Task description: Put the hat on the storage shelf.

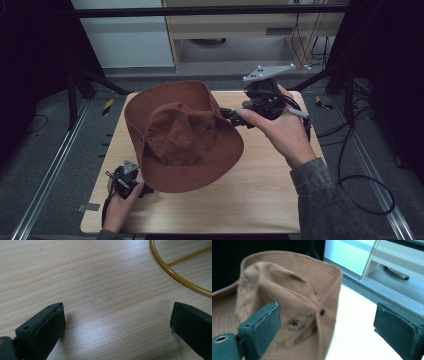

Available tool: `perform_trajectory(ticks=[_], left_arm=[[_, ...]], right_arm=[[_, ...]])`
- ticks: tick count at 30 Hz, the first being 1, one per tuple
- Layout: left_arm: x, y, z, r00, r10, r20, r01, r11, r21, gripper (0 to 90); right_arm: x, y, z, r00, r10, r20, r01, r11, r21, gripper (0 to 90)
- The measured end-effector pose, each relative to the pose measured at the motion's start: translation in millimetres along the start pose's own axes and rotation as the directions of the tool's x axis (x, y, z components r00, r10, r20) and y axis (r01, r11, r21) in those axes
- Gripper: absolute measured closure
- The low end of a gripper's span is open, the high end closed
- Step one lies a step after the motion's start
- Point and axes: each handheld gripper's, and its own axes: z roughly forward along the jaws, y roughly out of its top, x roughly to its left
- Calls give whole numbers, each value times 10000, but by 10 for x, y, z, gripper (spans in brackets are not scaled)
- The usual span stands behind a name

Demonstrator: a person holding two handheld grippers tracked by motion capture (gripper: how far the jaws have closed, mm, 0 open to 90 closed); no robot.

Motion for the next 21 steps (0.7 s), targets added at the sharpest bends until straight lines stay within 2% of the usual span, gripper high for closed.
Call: perform_trajectory(ticks=[1, 6, 21], left_arm=[[-1, -2, 3, 10000, -5, -9, 5, 10000, -37, 0], [-1, -1, 3, 10000, -10, -8, 10, 10000, -38, 0], [0, -1, 3, 10000, -5, -7, 5, 10000, -36, 0]], right_arm=[[-78, -72, -28, 9998, 173, 116, -173, 9998, 19, 67], [-194, -180, -88, 9987, 406, 295, -408, 9991, 81, 59], [-355, -356, -267, 9970, 443, 639, -451, 9989, 105, 52]])
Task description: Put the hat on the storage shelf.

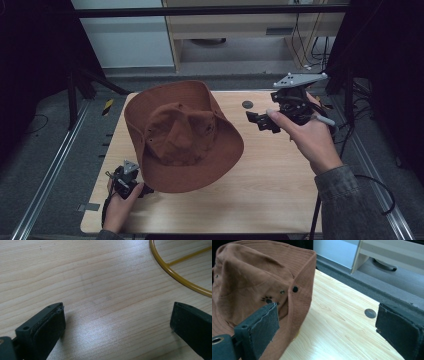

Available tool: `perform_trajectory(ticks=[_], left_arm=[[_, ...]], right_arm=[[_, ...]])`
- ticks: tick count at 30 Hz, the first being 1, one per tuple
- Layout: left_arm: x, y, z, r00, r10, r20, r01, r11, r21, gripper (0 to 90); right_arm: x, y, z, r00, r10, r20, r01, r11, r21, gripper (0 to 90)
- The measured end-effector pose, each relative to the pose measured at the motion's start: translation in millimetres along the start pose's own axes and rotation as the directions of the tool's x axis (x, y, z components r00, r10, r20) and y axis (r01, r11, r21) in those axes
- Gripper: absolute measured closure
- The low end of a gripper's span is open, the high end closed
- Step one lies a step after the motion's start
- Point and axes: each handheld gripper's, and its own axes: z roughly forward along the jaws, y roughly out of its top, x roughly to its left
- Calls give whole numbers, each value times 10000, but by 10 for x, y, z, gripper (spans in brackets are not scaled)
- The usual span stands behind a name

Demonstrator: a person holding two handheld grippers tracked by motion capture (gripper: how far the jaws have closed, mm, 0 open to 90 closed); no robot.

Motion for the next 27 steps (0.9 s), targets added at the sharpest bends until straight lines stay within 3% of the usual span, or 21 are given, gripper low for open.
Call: perform_trajectory(ticks=[14, 19, 24, 27], left_arm=[[1, 0, -2, 10000, -5, 22, 5, 10000, 24, 0], [2, 1, -5, 10000, 9, 36, -9, 10000, 67, 0], [2, 1, -5, 10000, 8, 34, -8, 10000, 66, 0], [2, 1, -5, 10000, 10, 35, -10, 10000, 69, 0]], right_arm=[[-192, -378, -86, 9987, 406, 305, -414, 9988, 257, 54], [-294, -631, -78, 9957, 780, 492, -797, 9963, 328, 63], [-312, -796, -27, 9952, 874, 436, -896, 9948, 495, 60], [-318, -995, 42, 9948, 948, 370, -971, 9931, 660, 59]])
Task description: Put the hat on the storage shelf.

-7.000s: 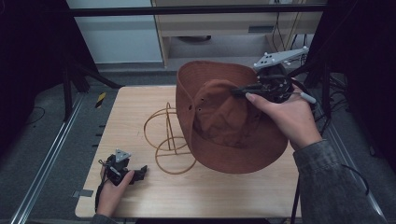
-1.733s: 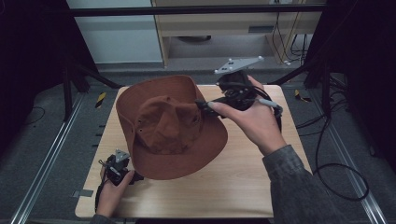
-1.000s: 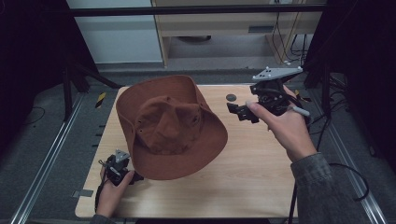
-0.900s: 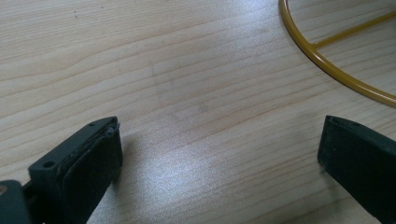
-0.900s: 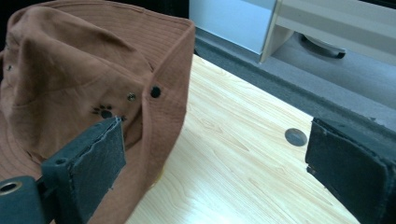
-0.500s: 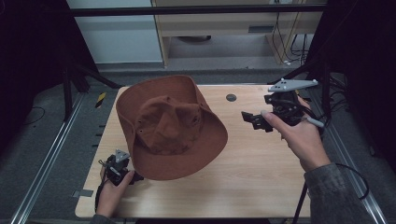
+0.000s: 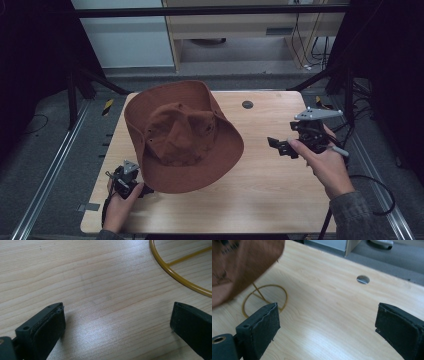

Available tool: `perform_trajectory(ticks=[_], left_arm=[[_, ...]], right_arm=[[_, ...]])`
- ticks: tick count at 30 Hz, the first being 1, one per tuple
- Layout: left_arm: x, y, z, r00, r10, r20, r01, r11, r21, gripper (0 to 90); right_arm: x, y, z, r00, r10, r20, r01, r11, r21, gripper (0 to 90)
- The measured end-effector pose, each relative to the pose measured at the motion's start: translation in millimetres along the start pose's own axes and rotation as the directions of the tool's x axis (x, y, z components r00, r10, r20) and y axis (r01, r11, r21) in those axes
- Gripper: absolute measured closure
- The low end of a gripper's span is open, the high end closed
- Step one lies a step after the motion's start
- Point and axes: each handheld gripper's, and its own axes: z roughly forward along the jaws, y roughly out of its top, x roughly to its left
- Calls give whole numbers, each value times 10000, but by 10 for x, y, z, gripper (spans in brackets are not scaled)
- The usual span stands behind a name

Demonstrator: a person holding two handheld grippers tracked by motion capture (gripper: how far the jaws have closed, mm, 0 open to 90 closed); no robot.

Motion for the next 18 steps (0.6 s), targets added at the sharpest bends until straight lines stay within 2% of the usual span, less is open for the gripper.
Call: perform_trajectory(ticks=[1, 3, 11, 18], left_arm=[[0, 0, 0, 10000, 0, 0, 0, 10000, 0, 0], [0, 0, 0, 10000, -1, 1, 1, 10000, -1, 0], [0, 0, 0, 10000, -4, 0, 4, 10000, -5, 0], [0, 0, 0, 10000, 3, -1, -3, 10000, -2, 0]], right_arm=[[0, 0, 0, 10000, 0, 0, 0, 10000, 0, 59], [-14, -147, 77, 9999, 162, -29, -162, 9998, 152, 60], [-3, -432, 292, 9991, 407, -97, -400, 9969, 673, 62], [-17, -612, 442, 9996, 286, -4, -284, 9932, 1131, 61]])
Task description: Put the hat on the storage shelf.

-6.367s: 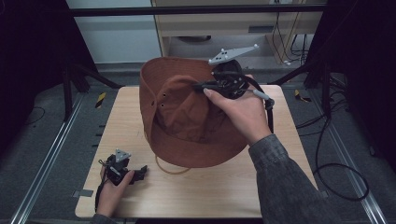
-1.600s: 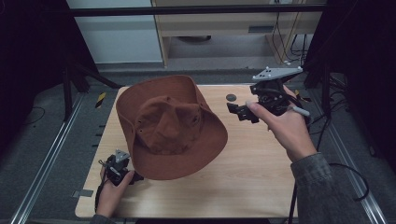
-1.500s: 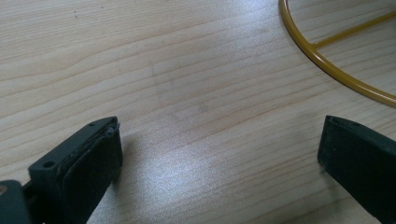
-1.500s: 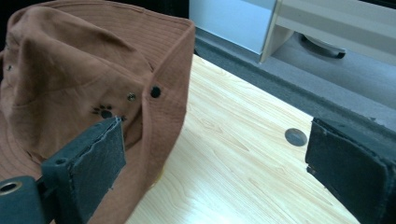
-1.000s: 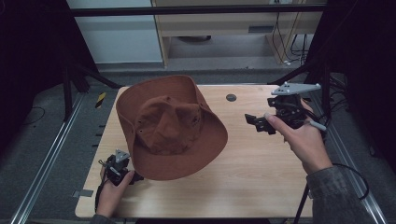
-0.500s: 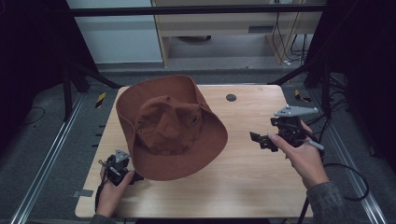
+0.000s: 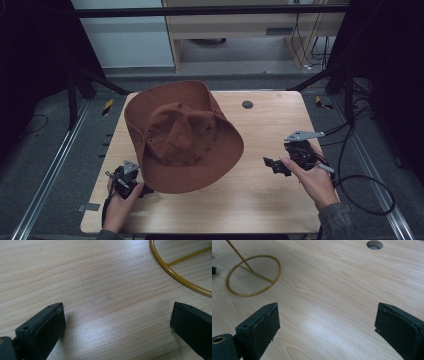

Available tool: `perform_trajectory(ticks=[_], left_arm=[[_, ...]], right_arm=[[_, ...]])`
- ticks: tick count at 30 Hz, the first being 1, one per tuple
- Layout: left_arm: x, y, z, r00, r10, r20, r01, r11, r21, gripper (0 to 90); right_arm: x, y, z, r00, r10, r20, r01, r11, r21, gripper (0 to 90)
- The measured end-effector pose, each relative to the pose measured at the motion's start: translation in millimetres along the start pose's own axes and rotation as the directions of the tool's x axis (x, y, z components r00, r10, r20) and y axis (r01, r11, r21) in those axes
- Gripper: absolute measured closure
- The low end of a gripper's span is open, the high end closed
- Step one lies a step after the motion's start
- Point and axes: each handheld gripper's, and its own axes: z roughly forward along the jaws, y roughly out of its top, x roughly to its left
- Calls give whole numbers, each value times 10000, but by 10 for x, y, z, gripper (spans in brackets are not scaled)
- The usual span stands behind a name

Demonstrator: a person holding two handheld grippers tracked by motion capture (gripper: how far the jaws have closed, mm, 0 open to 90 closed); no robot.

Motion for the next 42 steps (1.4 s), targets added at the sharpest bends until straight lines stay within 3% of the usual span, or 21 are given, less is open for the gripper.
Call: perform_trajectory(ticks=[7, 10, 11, 13, 15, 20, 31, 42], left_arm=[[-2, -3, -2, 10000, -16, -6, 16, 10000, -2, 0], [-4, -3, -1, 10000, -24, -14, 24, 10000, -14, 0], [-4, -4, -2, 10000, -25, -34, 25, 10000, -17, 0], [-1, -3, -6, 10000, 26, -18, -26, 10000, 39, 0], [0, -3, -6, 10000, 37, -15, -37, 10000, 47, 0], [-1, -3, -6, 10000, 26, -19, -26, 10000, 40, 0], [-1, -3, -6, 10000, 33, -18, -33, 10000, 45, 0], [0, -2, -5, 10000, 33, -7, -33, 10000, 47, 0]], right_arm=[[-41, -99, 179, 9998, 41, 219, -47, 9996, 294, 105], [-55, -184, 330, 9994, 295, 154, -301, 9986, 427, 114], [-63, -251, 452, 9997, 234, 118, -240, 9979, 609, 117], [-61, -275, 494, 9996, 263, 104, -269, 9975, 655, 120], [-56, -371, 657, 9993, 359, 122, -365, 9977, 572, 126], [-46, -437, 845, 9978, 640, 185, -645, 9976, 256, 134], [-78, -468, 959, 9950, 967, 263, -969, 9953, 68, 105], [-53, -519, 1079, 9954, 795, 540, -812, 9963, 293, 69]])
